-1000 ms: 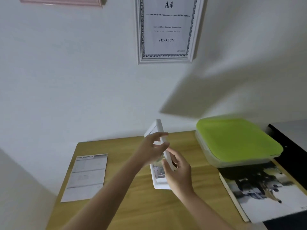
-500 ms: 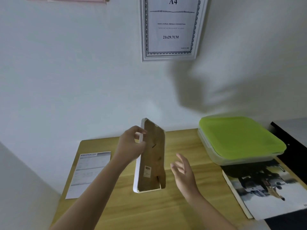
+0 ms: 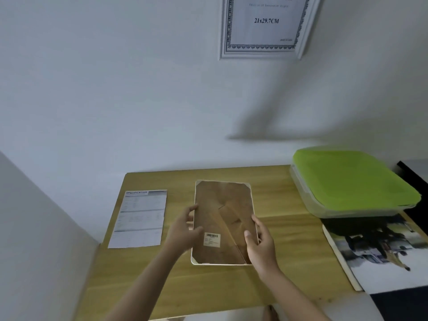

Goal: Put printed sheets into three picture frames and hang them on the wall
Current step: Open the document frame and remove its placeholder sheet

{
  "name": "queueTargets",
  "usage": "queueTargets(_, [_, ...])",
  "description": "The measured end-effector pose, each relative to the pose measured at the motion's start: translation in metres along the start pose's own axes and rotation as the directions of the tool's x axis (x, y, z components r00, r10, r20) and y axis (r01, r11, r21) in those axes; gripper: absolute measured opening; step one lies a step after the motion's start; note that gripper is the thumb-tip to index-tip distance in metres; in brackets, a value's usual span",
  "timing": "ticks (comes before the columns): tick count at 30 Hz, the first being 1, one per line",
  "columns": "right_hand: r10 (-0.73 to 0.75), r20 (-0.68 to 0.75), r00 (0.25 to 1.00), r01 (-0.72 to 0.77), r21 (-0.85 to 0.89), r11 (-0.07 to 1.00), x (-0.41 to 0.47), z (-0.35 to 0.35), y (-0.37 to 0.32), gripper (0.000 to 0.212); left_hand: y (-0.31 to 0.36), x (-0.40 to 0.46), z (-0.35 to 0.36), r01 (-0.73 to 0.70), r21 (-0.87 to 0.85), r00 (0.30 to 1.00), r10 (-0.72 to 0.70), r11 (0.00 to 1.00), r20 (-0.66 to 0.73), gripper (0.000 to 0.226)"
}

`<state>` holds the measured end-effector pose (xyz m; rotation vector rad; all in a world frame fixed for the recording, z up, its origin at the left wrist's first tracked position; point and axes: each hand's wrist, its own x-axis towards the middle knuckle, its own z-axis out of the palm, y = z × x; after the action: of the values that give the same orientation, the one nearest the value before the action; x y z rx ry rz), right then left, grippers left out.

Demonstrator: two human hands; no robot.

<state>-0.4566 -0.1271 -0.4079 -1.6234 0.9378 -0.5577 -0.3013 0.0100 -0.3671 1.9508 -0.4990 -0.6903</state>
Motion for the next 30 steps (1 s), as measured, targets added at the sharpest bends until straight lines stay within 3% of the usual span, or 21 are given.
queueTargets(7, [0.056,0.025,0.998,-0.05,-0.184,0.982,-0.004,0.012,0.028,0.046,-0.071,-0.011,0.023,0.116,0.132,0.974,-0.138,0.985,0.177,0.097])
queueTargets(12, [0.059,0.035,0.998,-0.044,-0.34,0.94,0.001,0.019,0.038,0.047,-0.101,-0.004,0.024,0.036,0.277,0.97,-0.1,0.96,0.221,0.112])
queueTargets(20, [0.067,0.041,0.997,-0.041,-0.451,0.891,0.007,0.025,0.045,0.052,-0.107,-0.008,0.017,-0.03,0.09,0.974,0.009,0.995,0.227,0.102])
queueTargets(30, [0.127,0.057,0.99,-0.073,-0.57,0.819,0.055,0.024,0.027,0.046,-0.112,-0.005,0.008,-0.091,0.06,0.958,0.071,0.994,0.276,0.12])
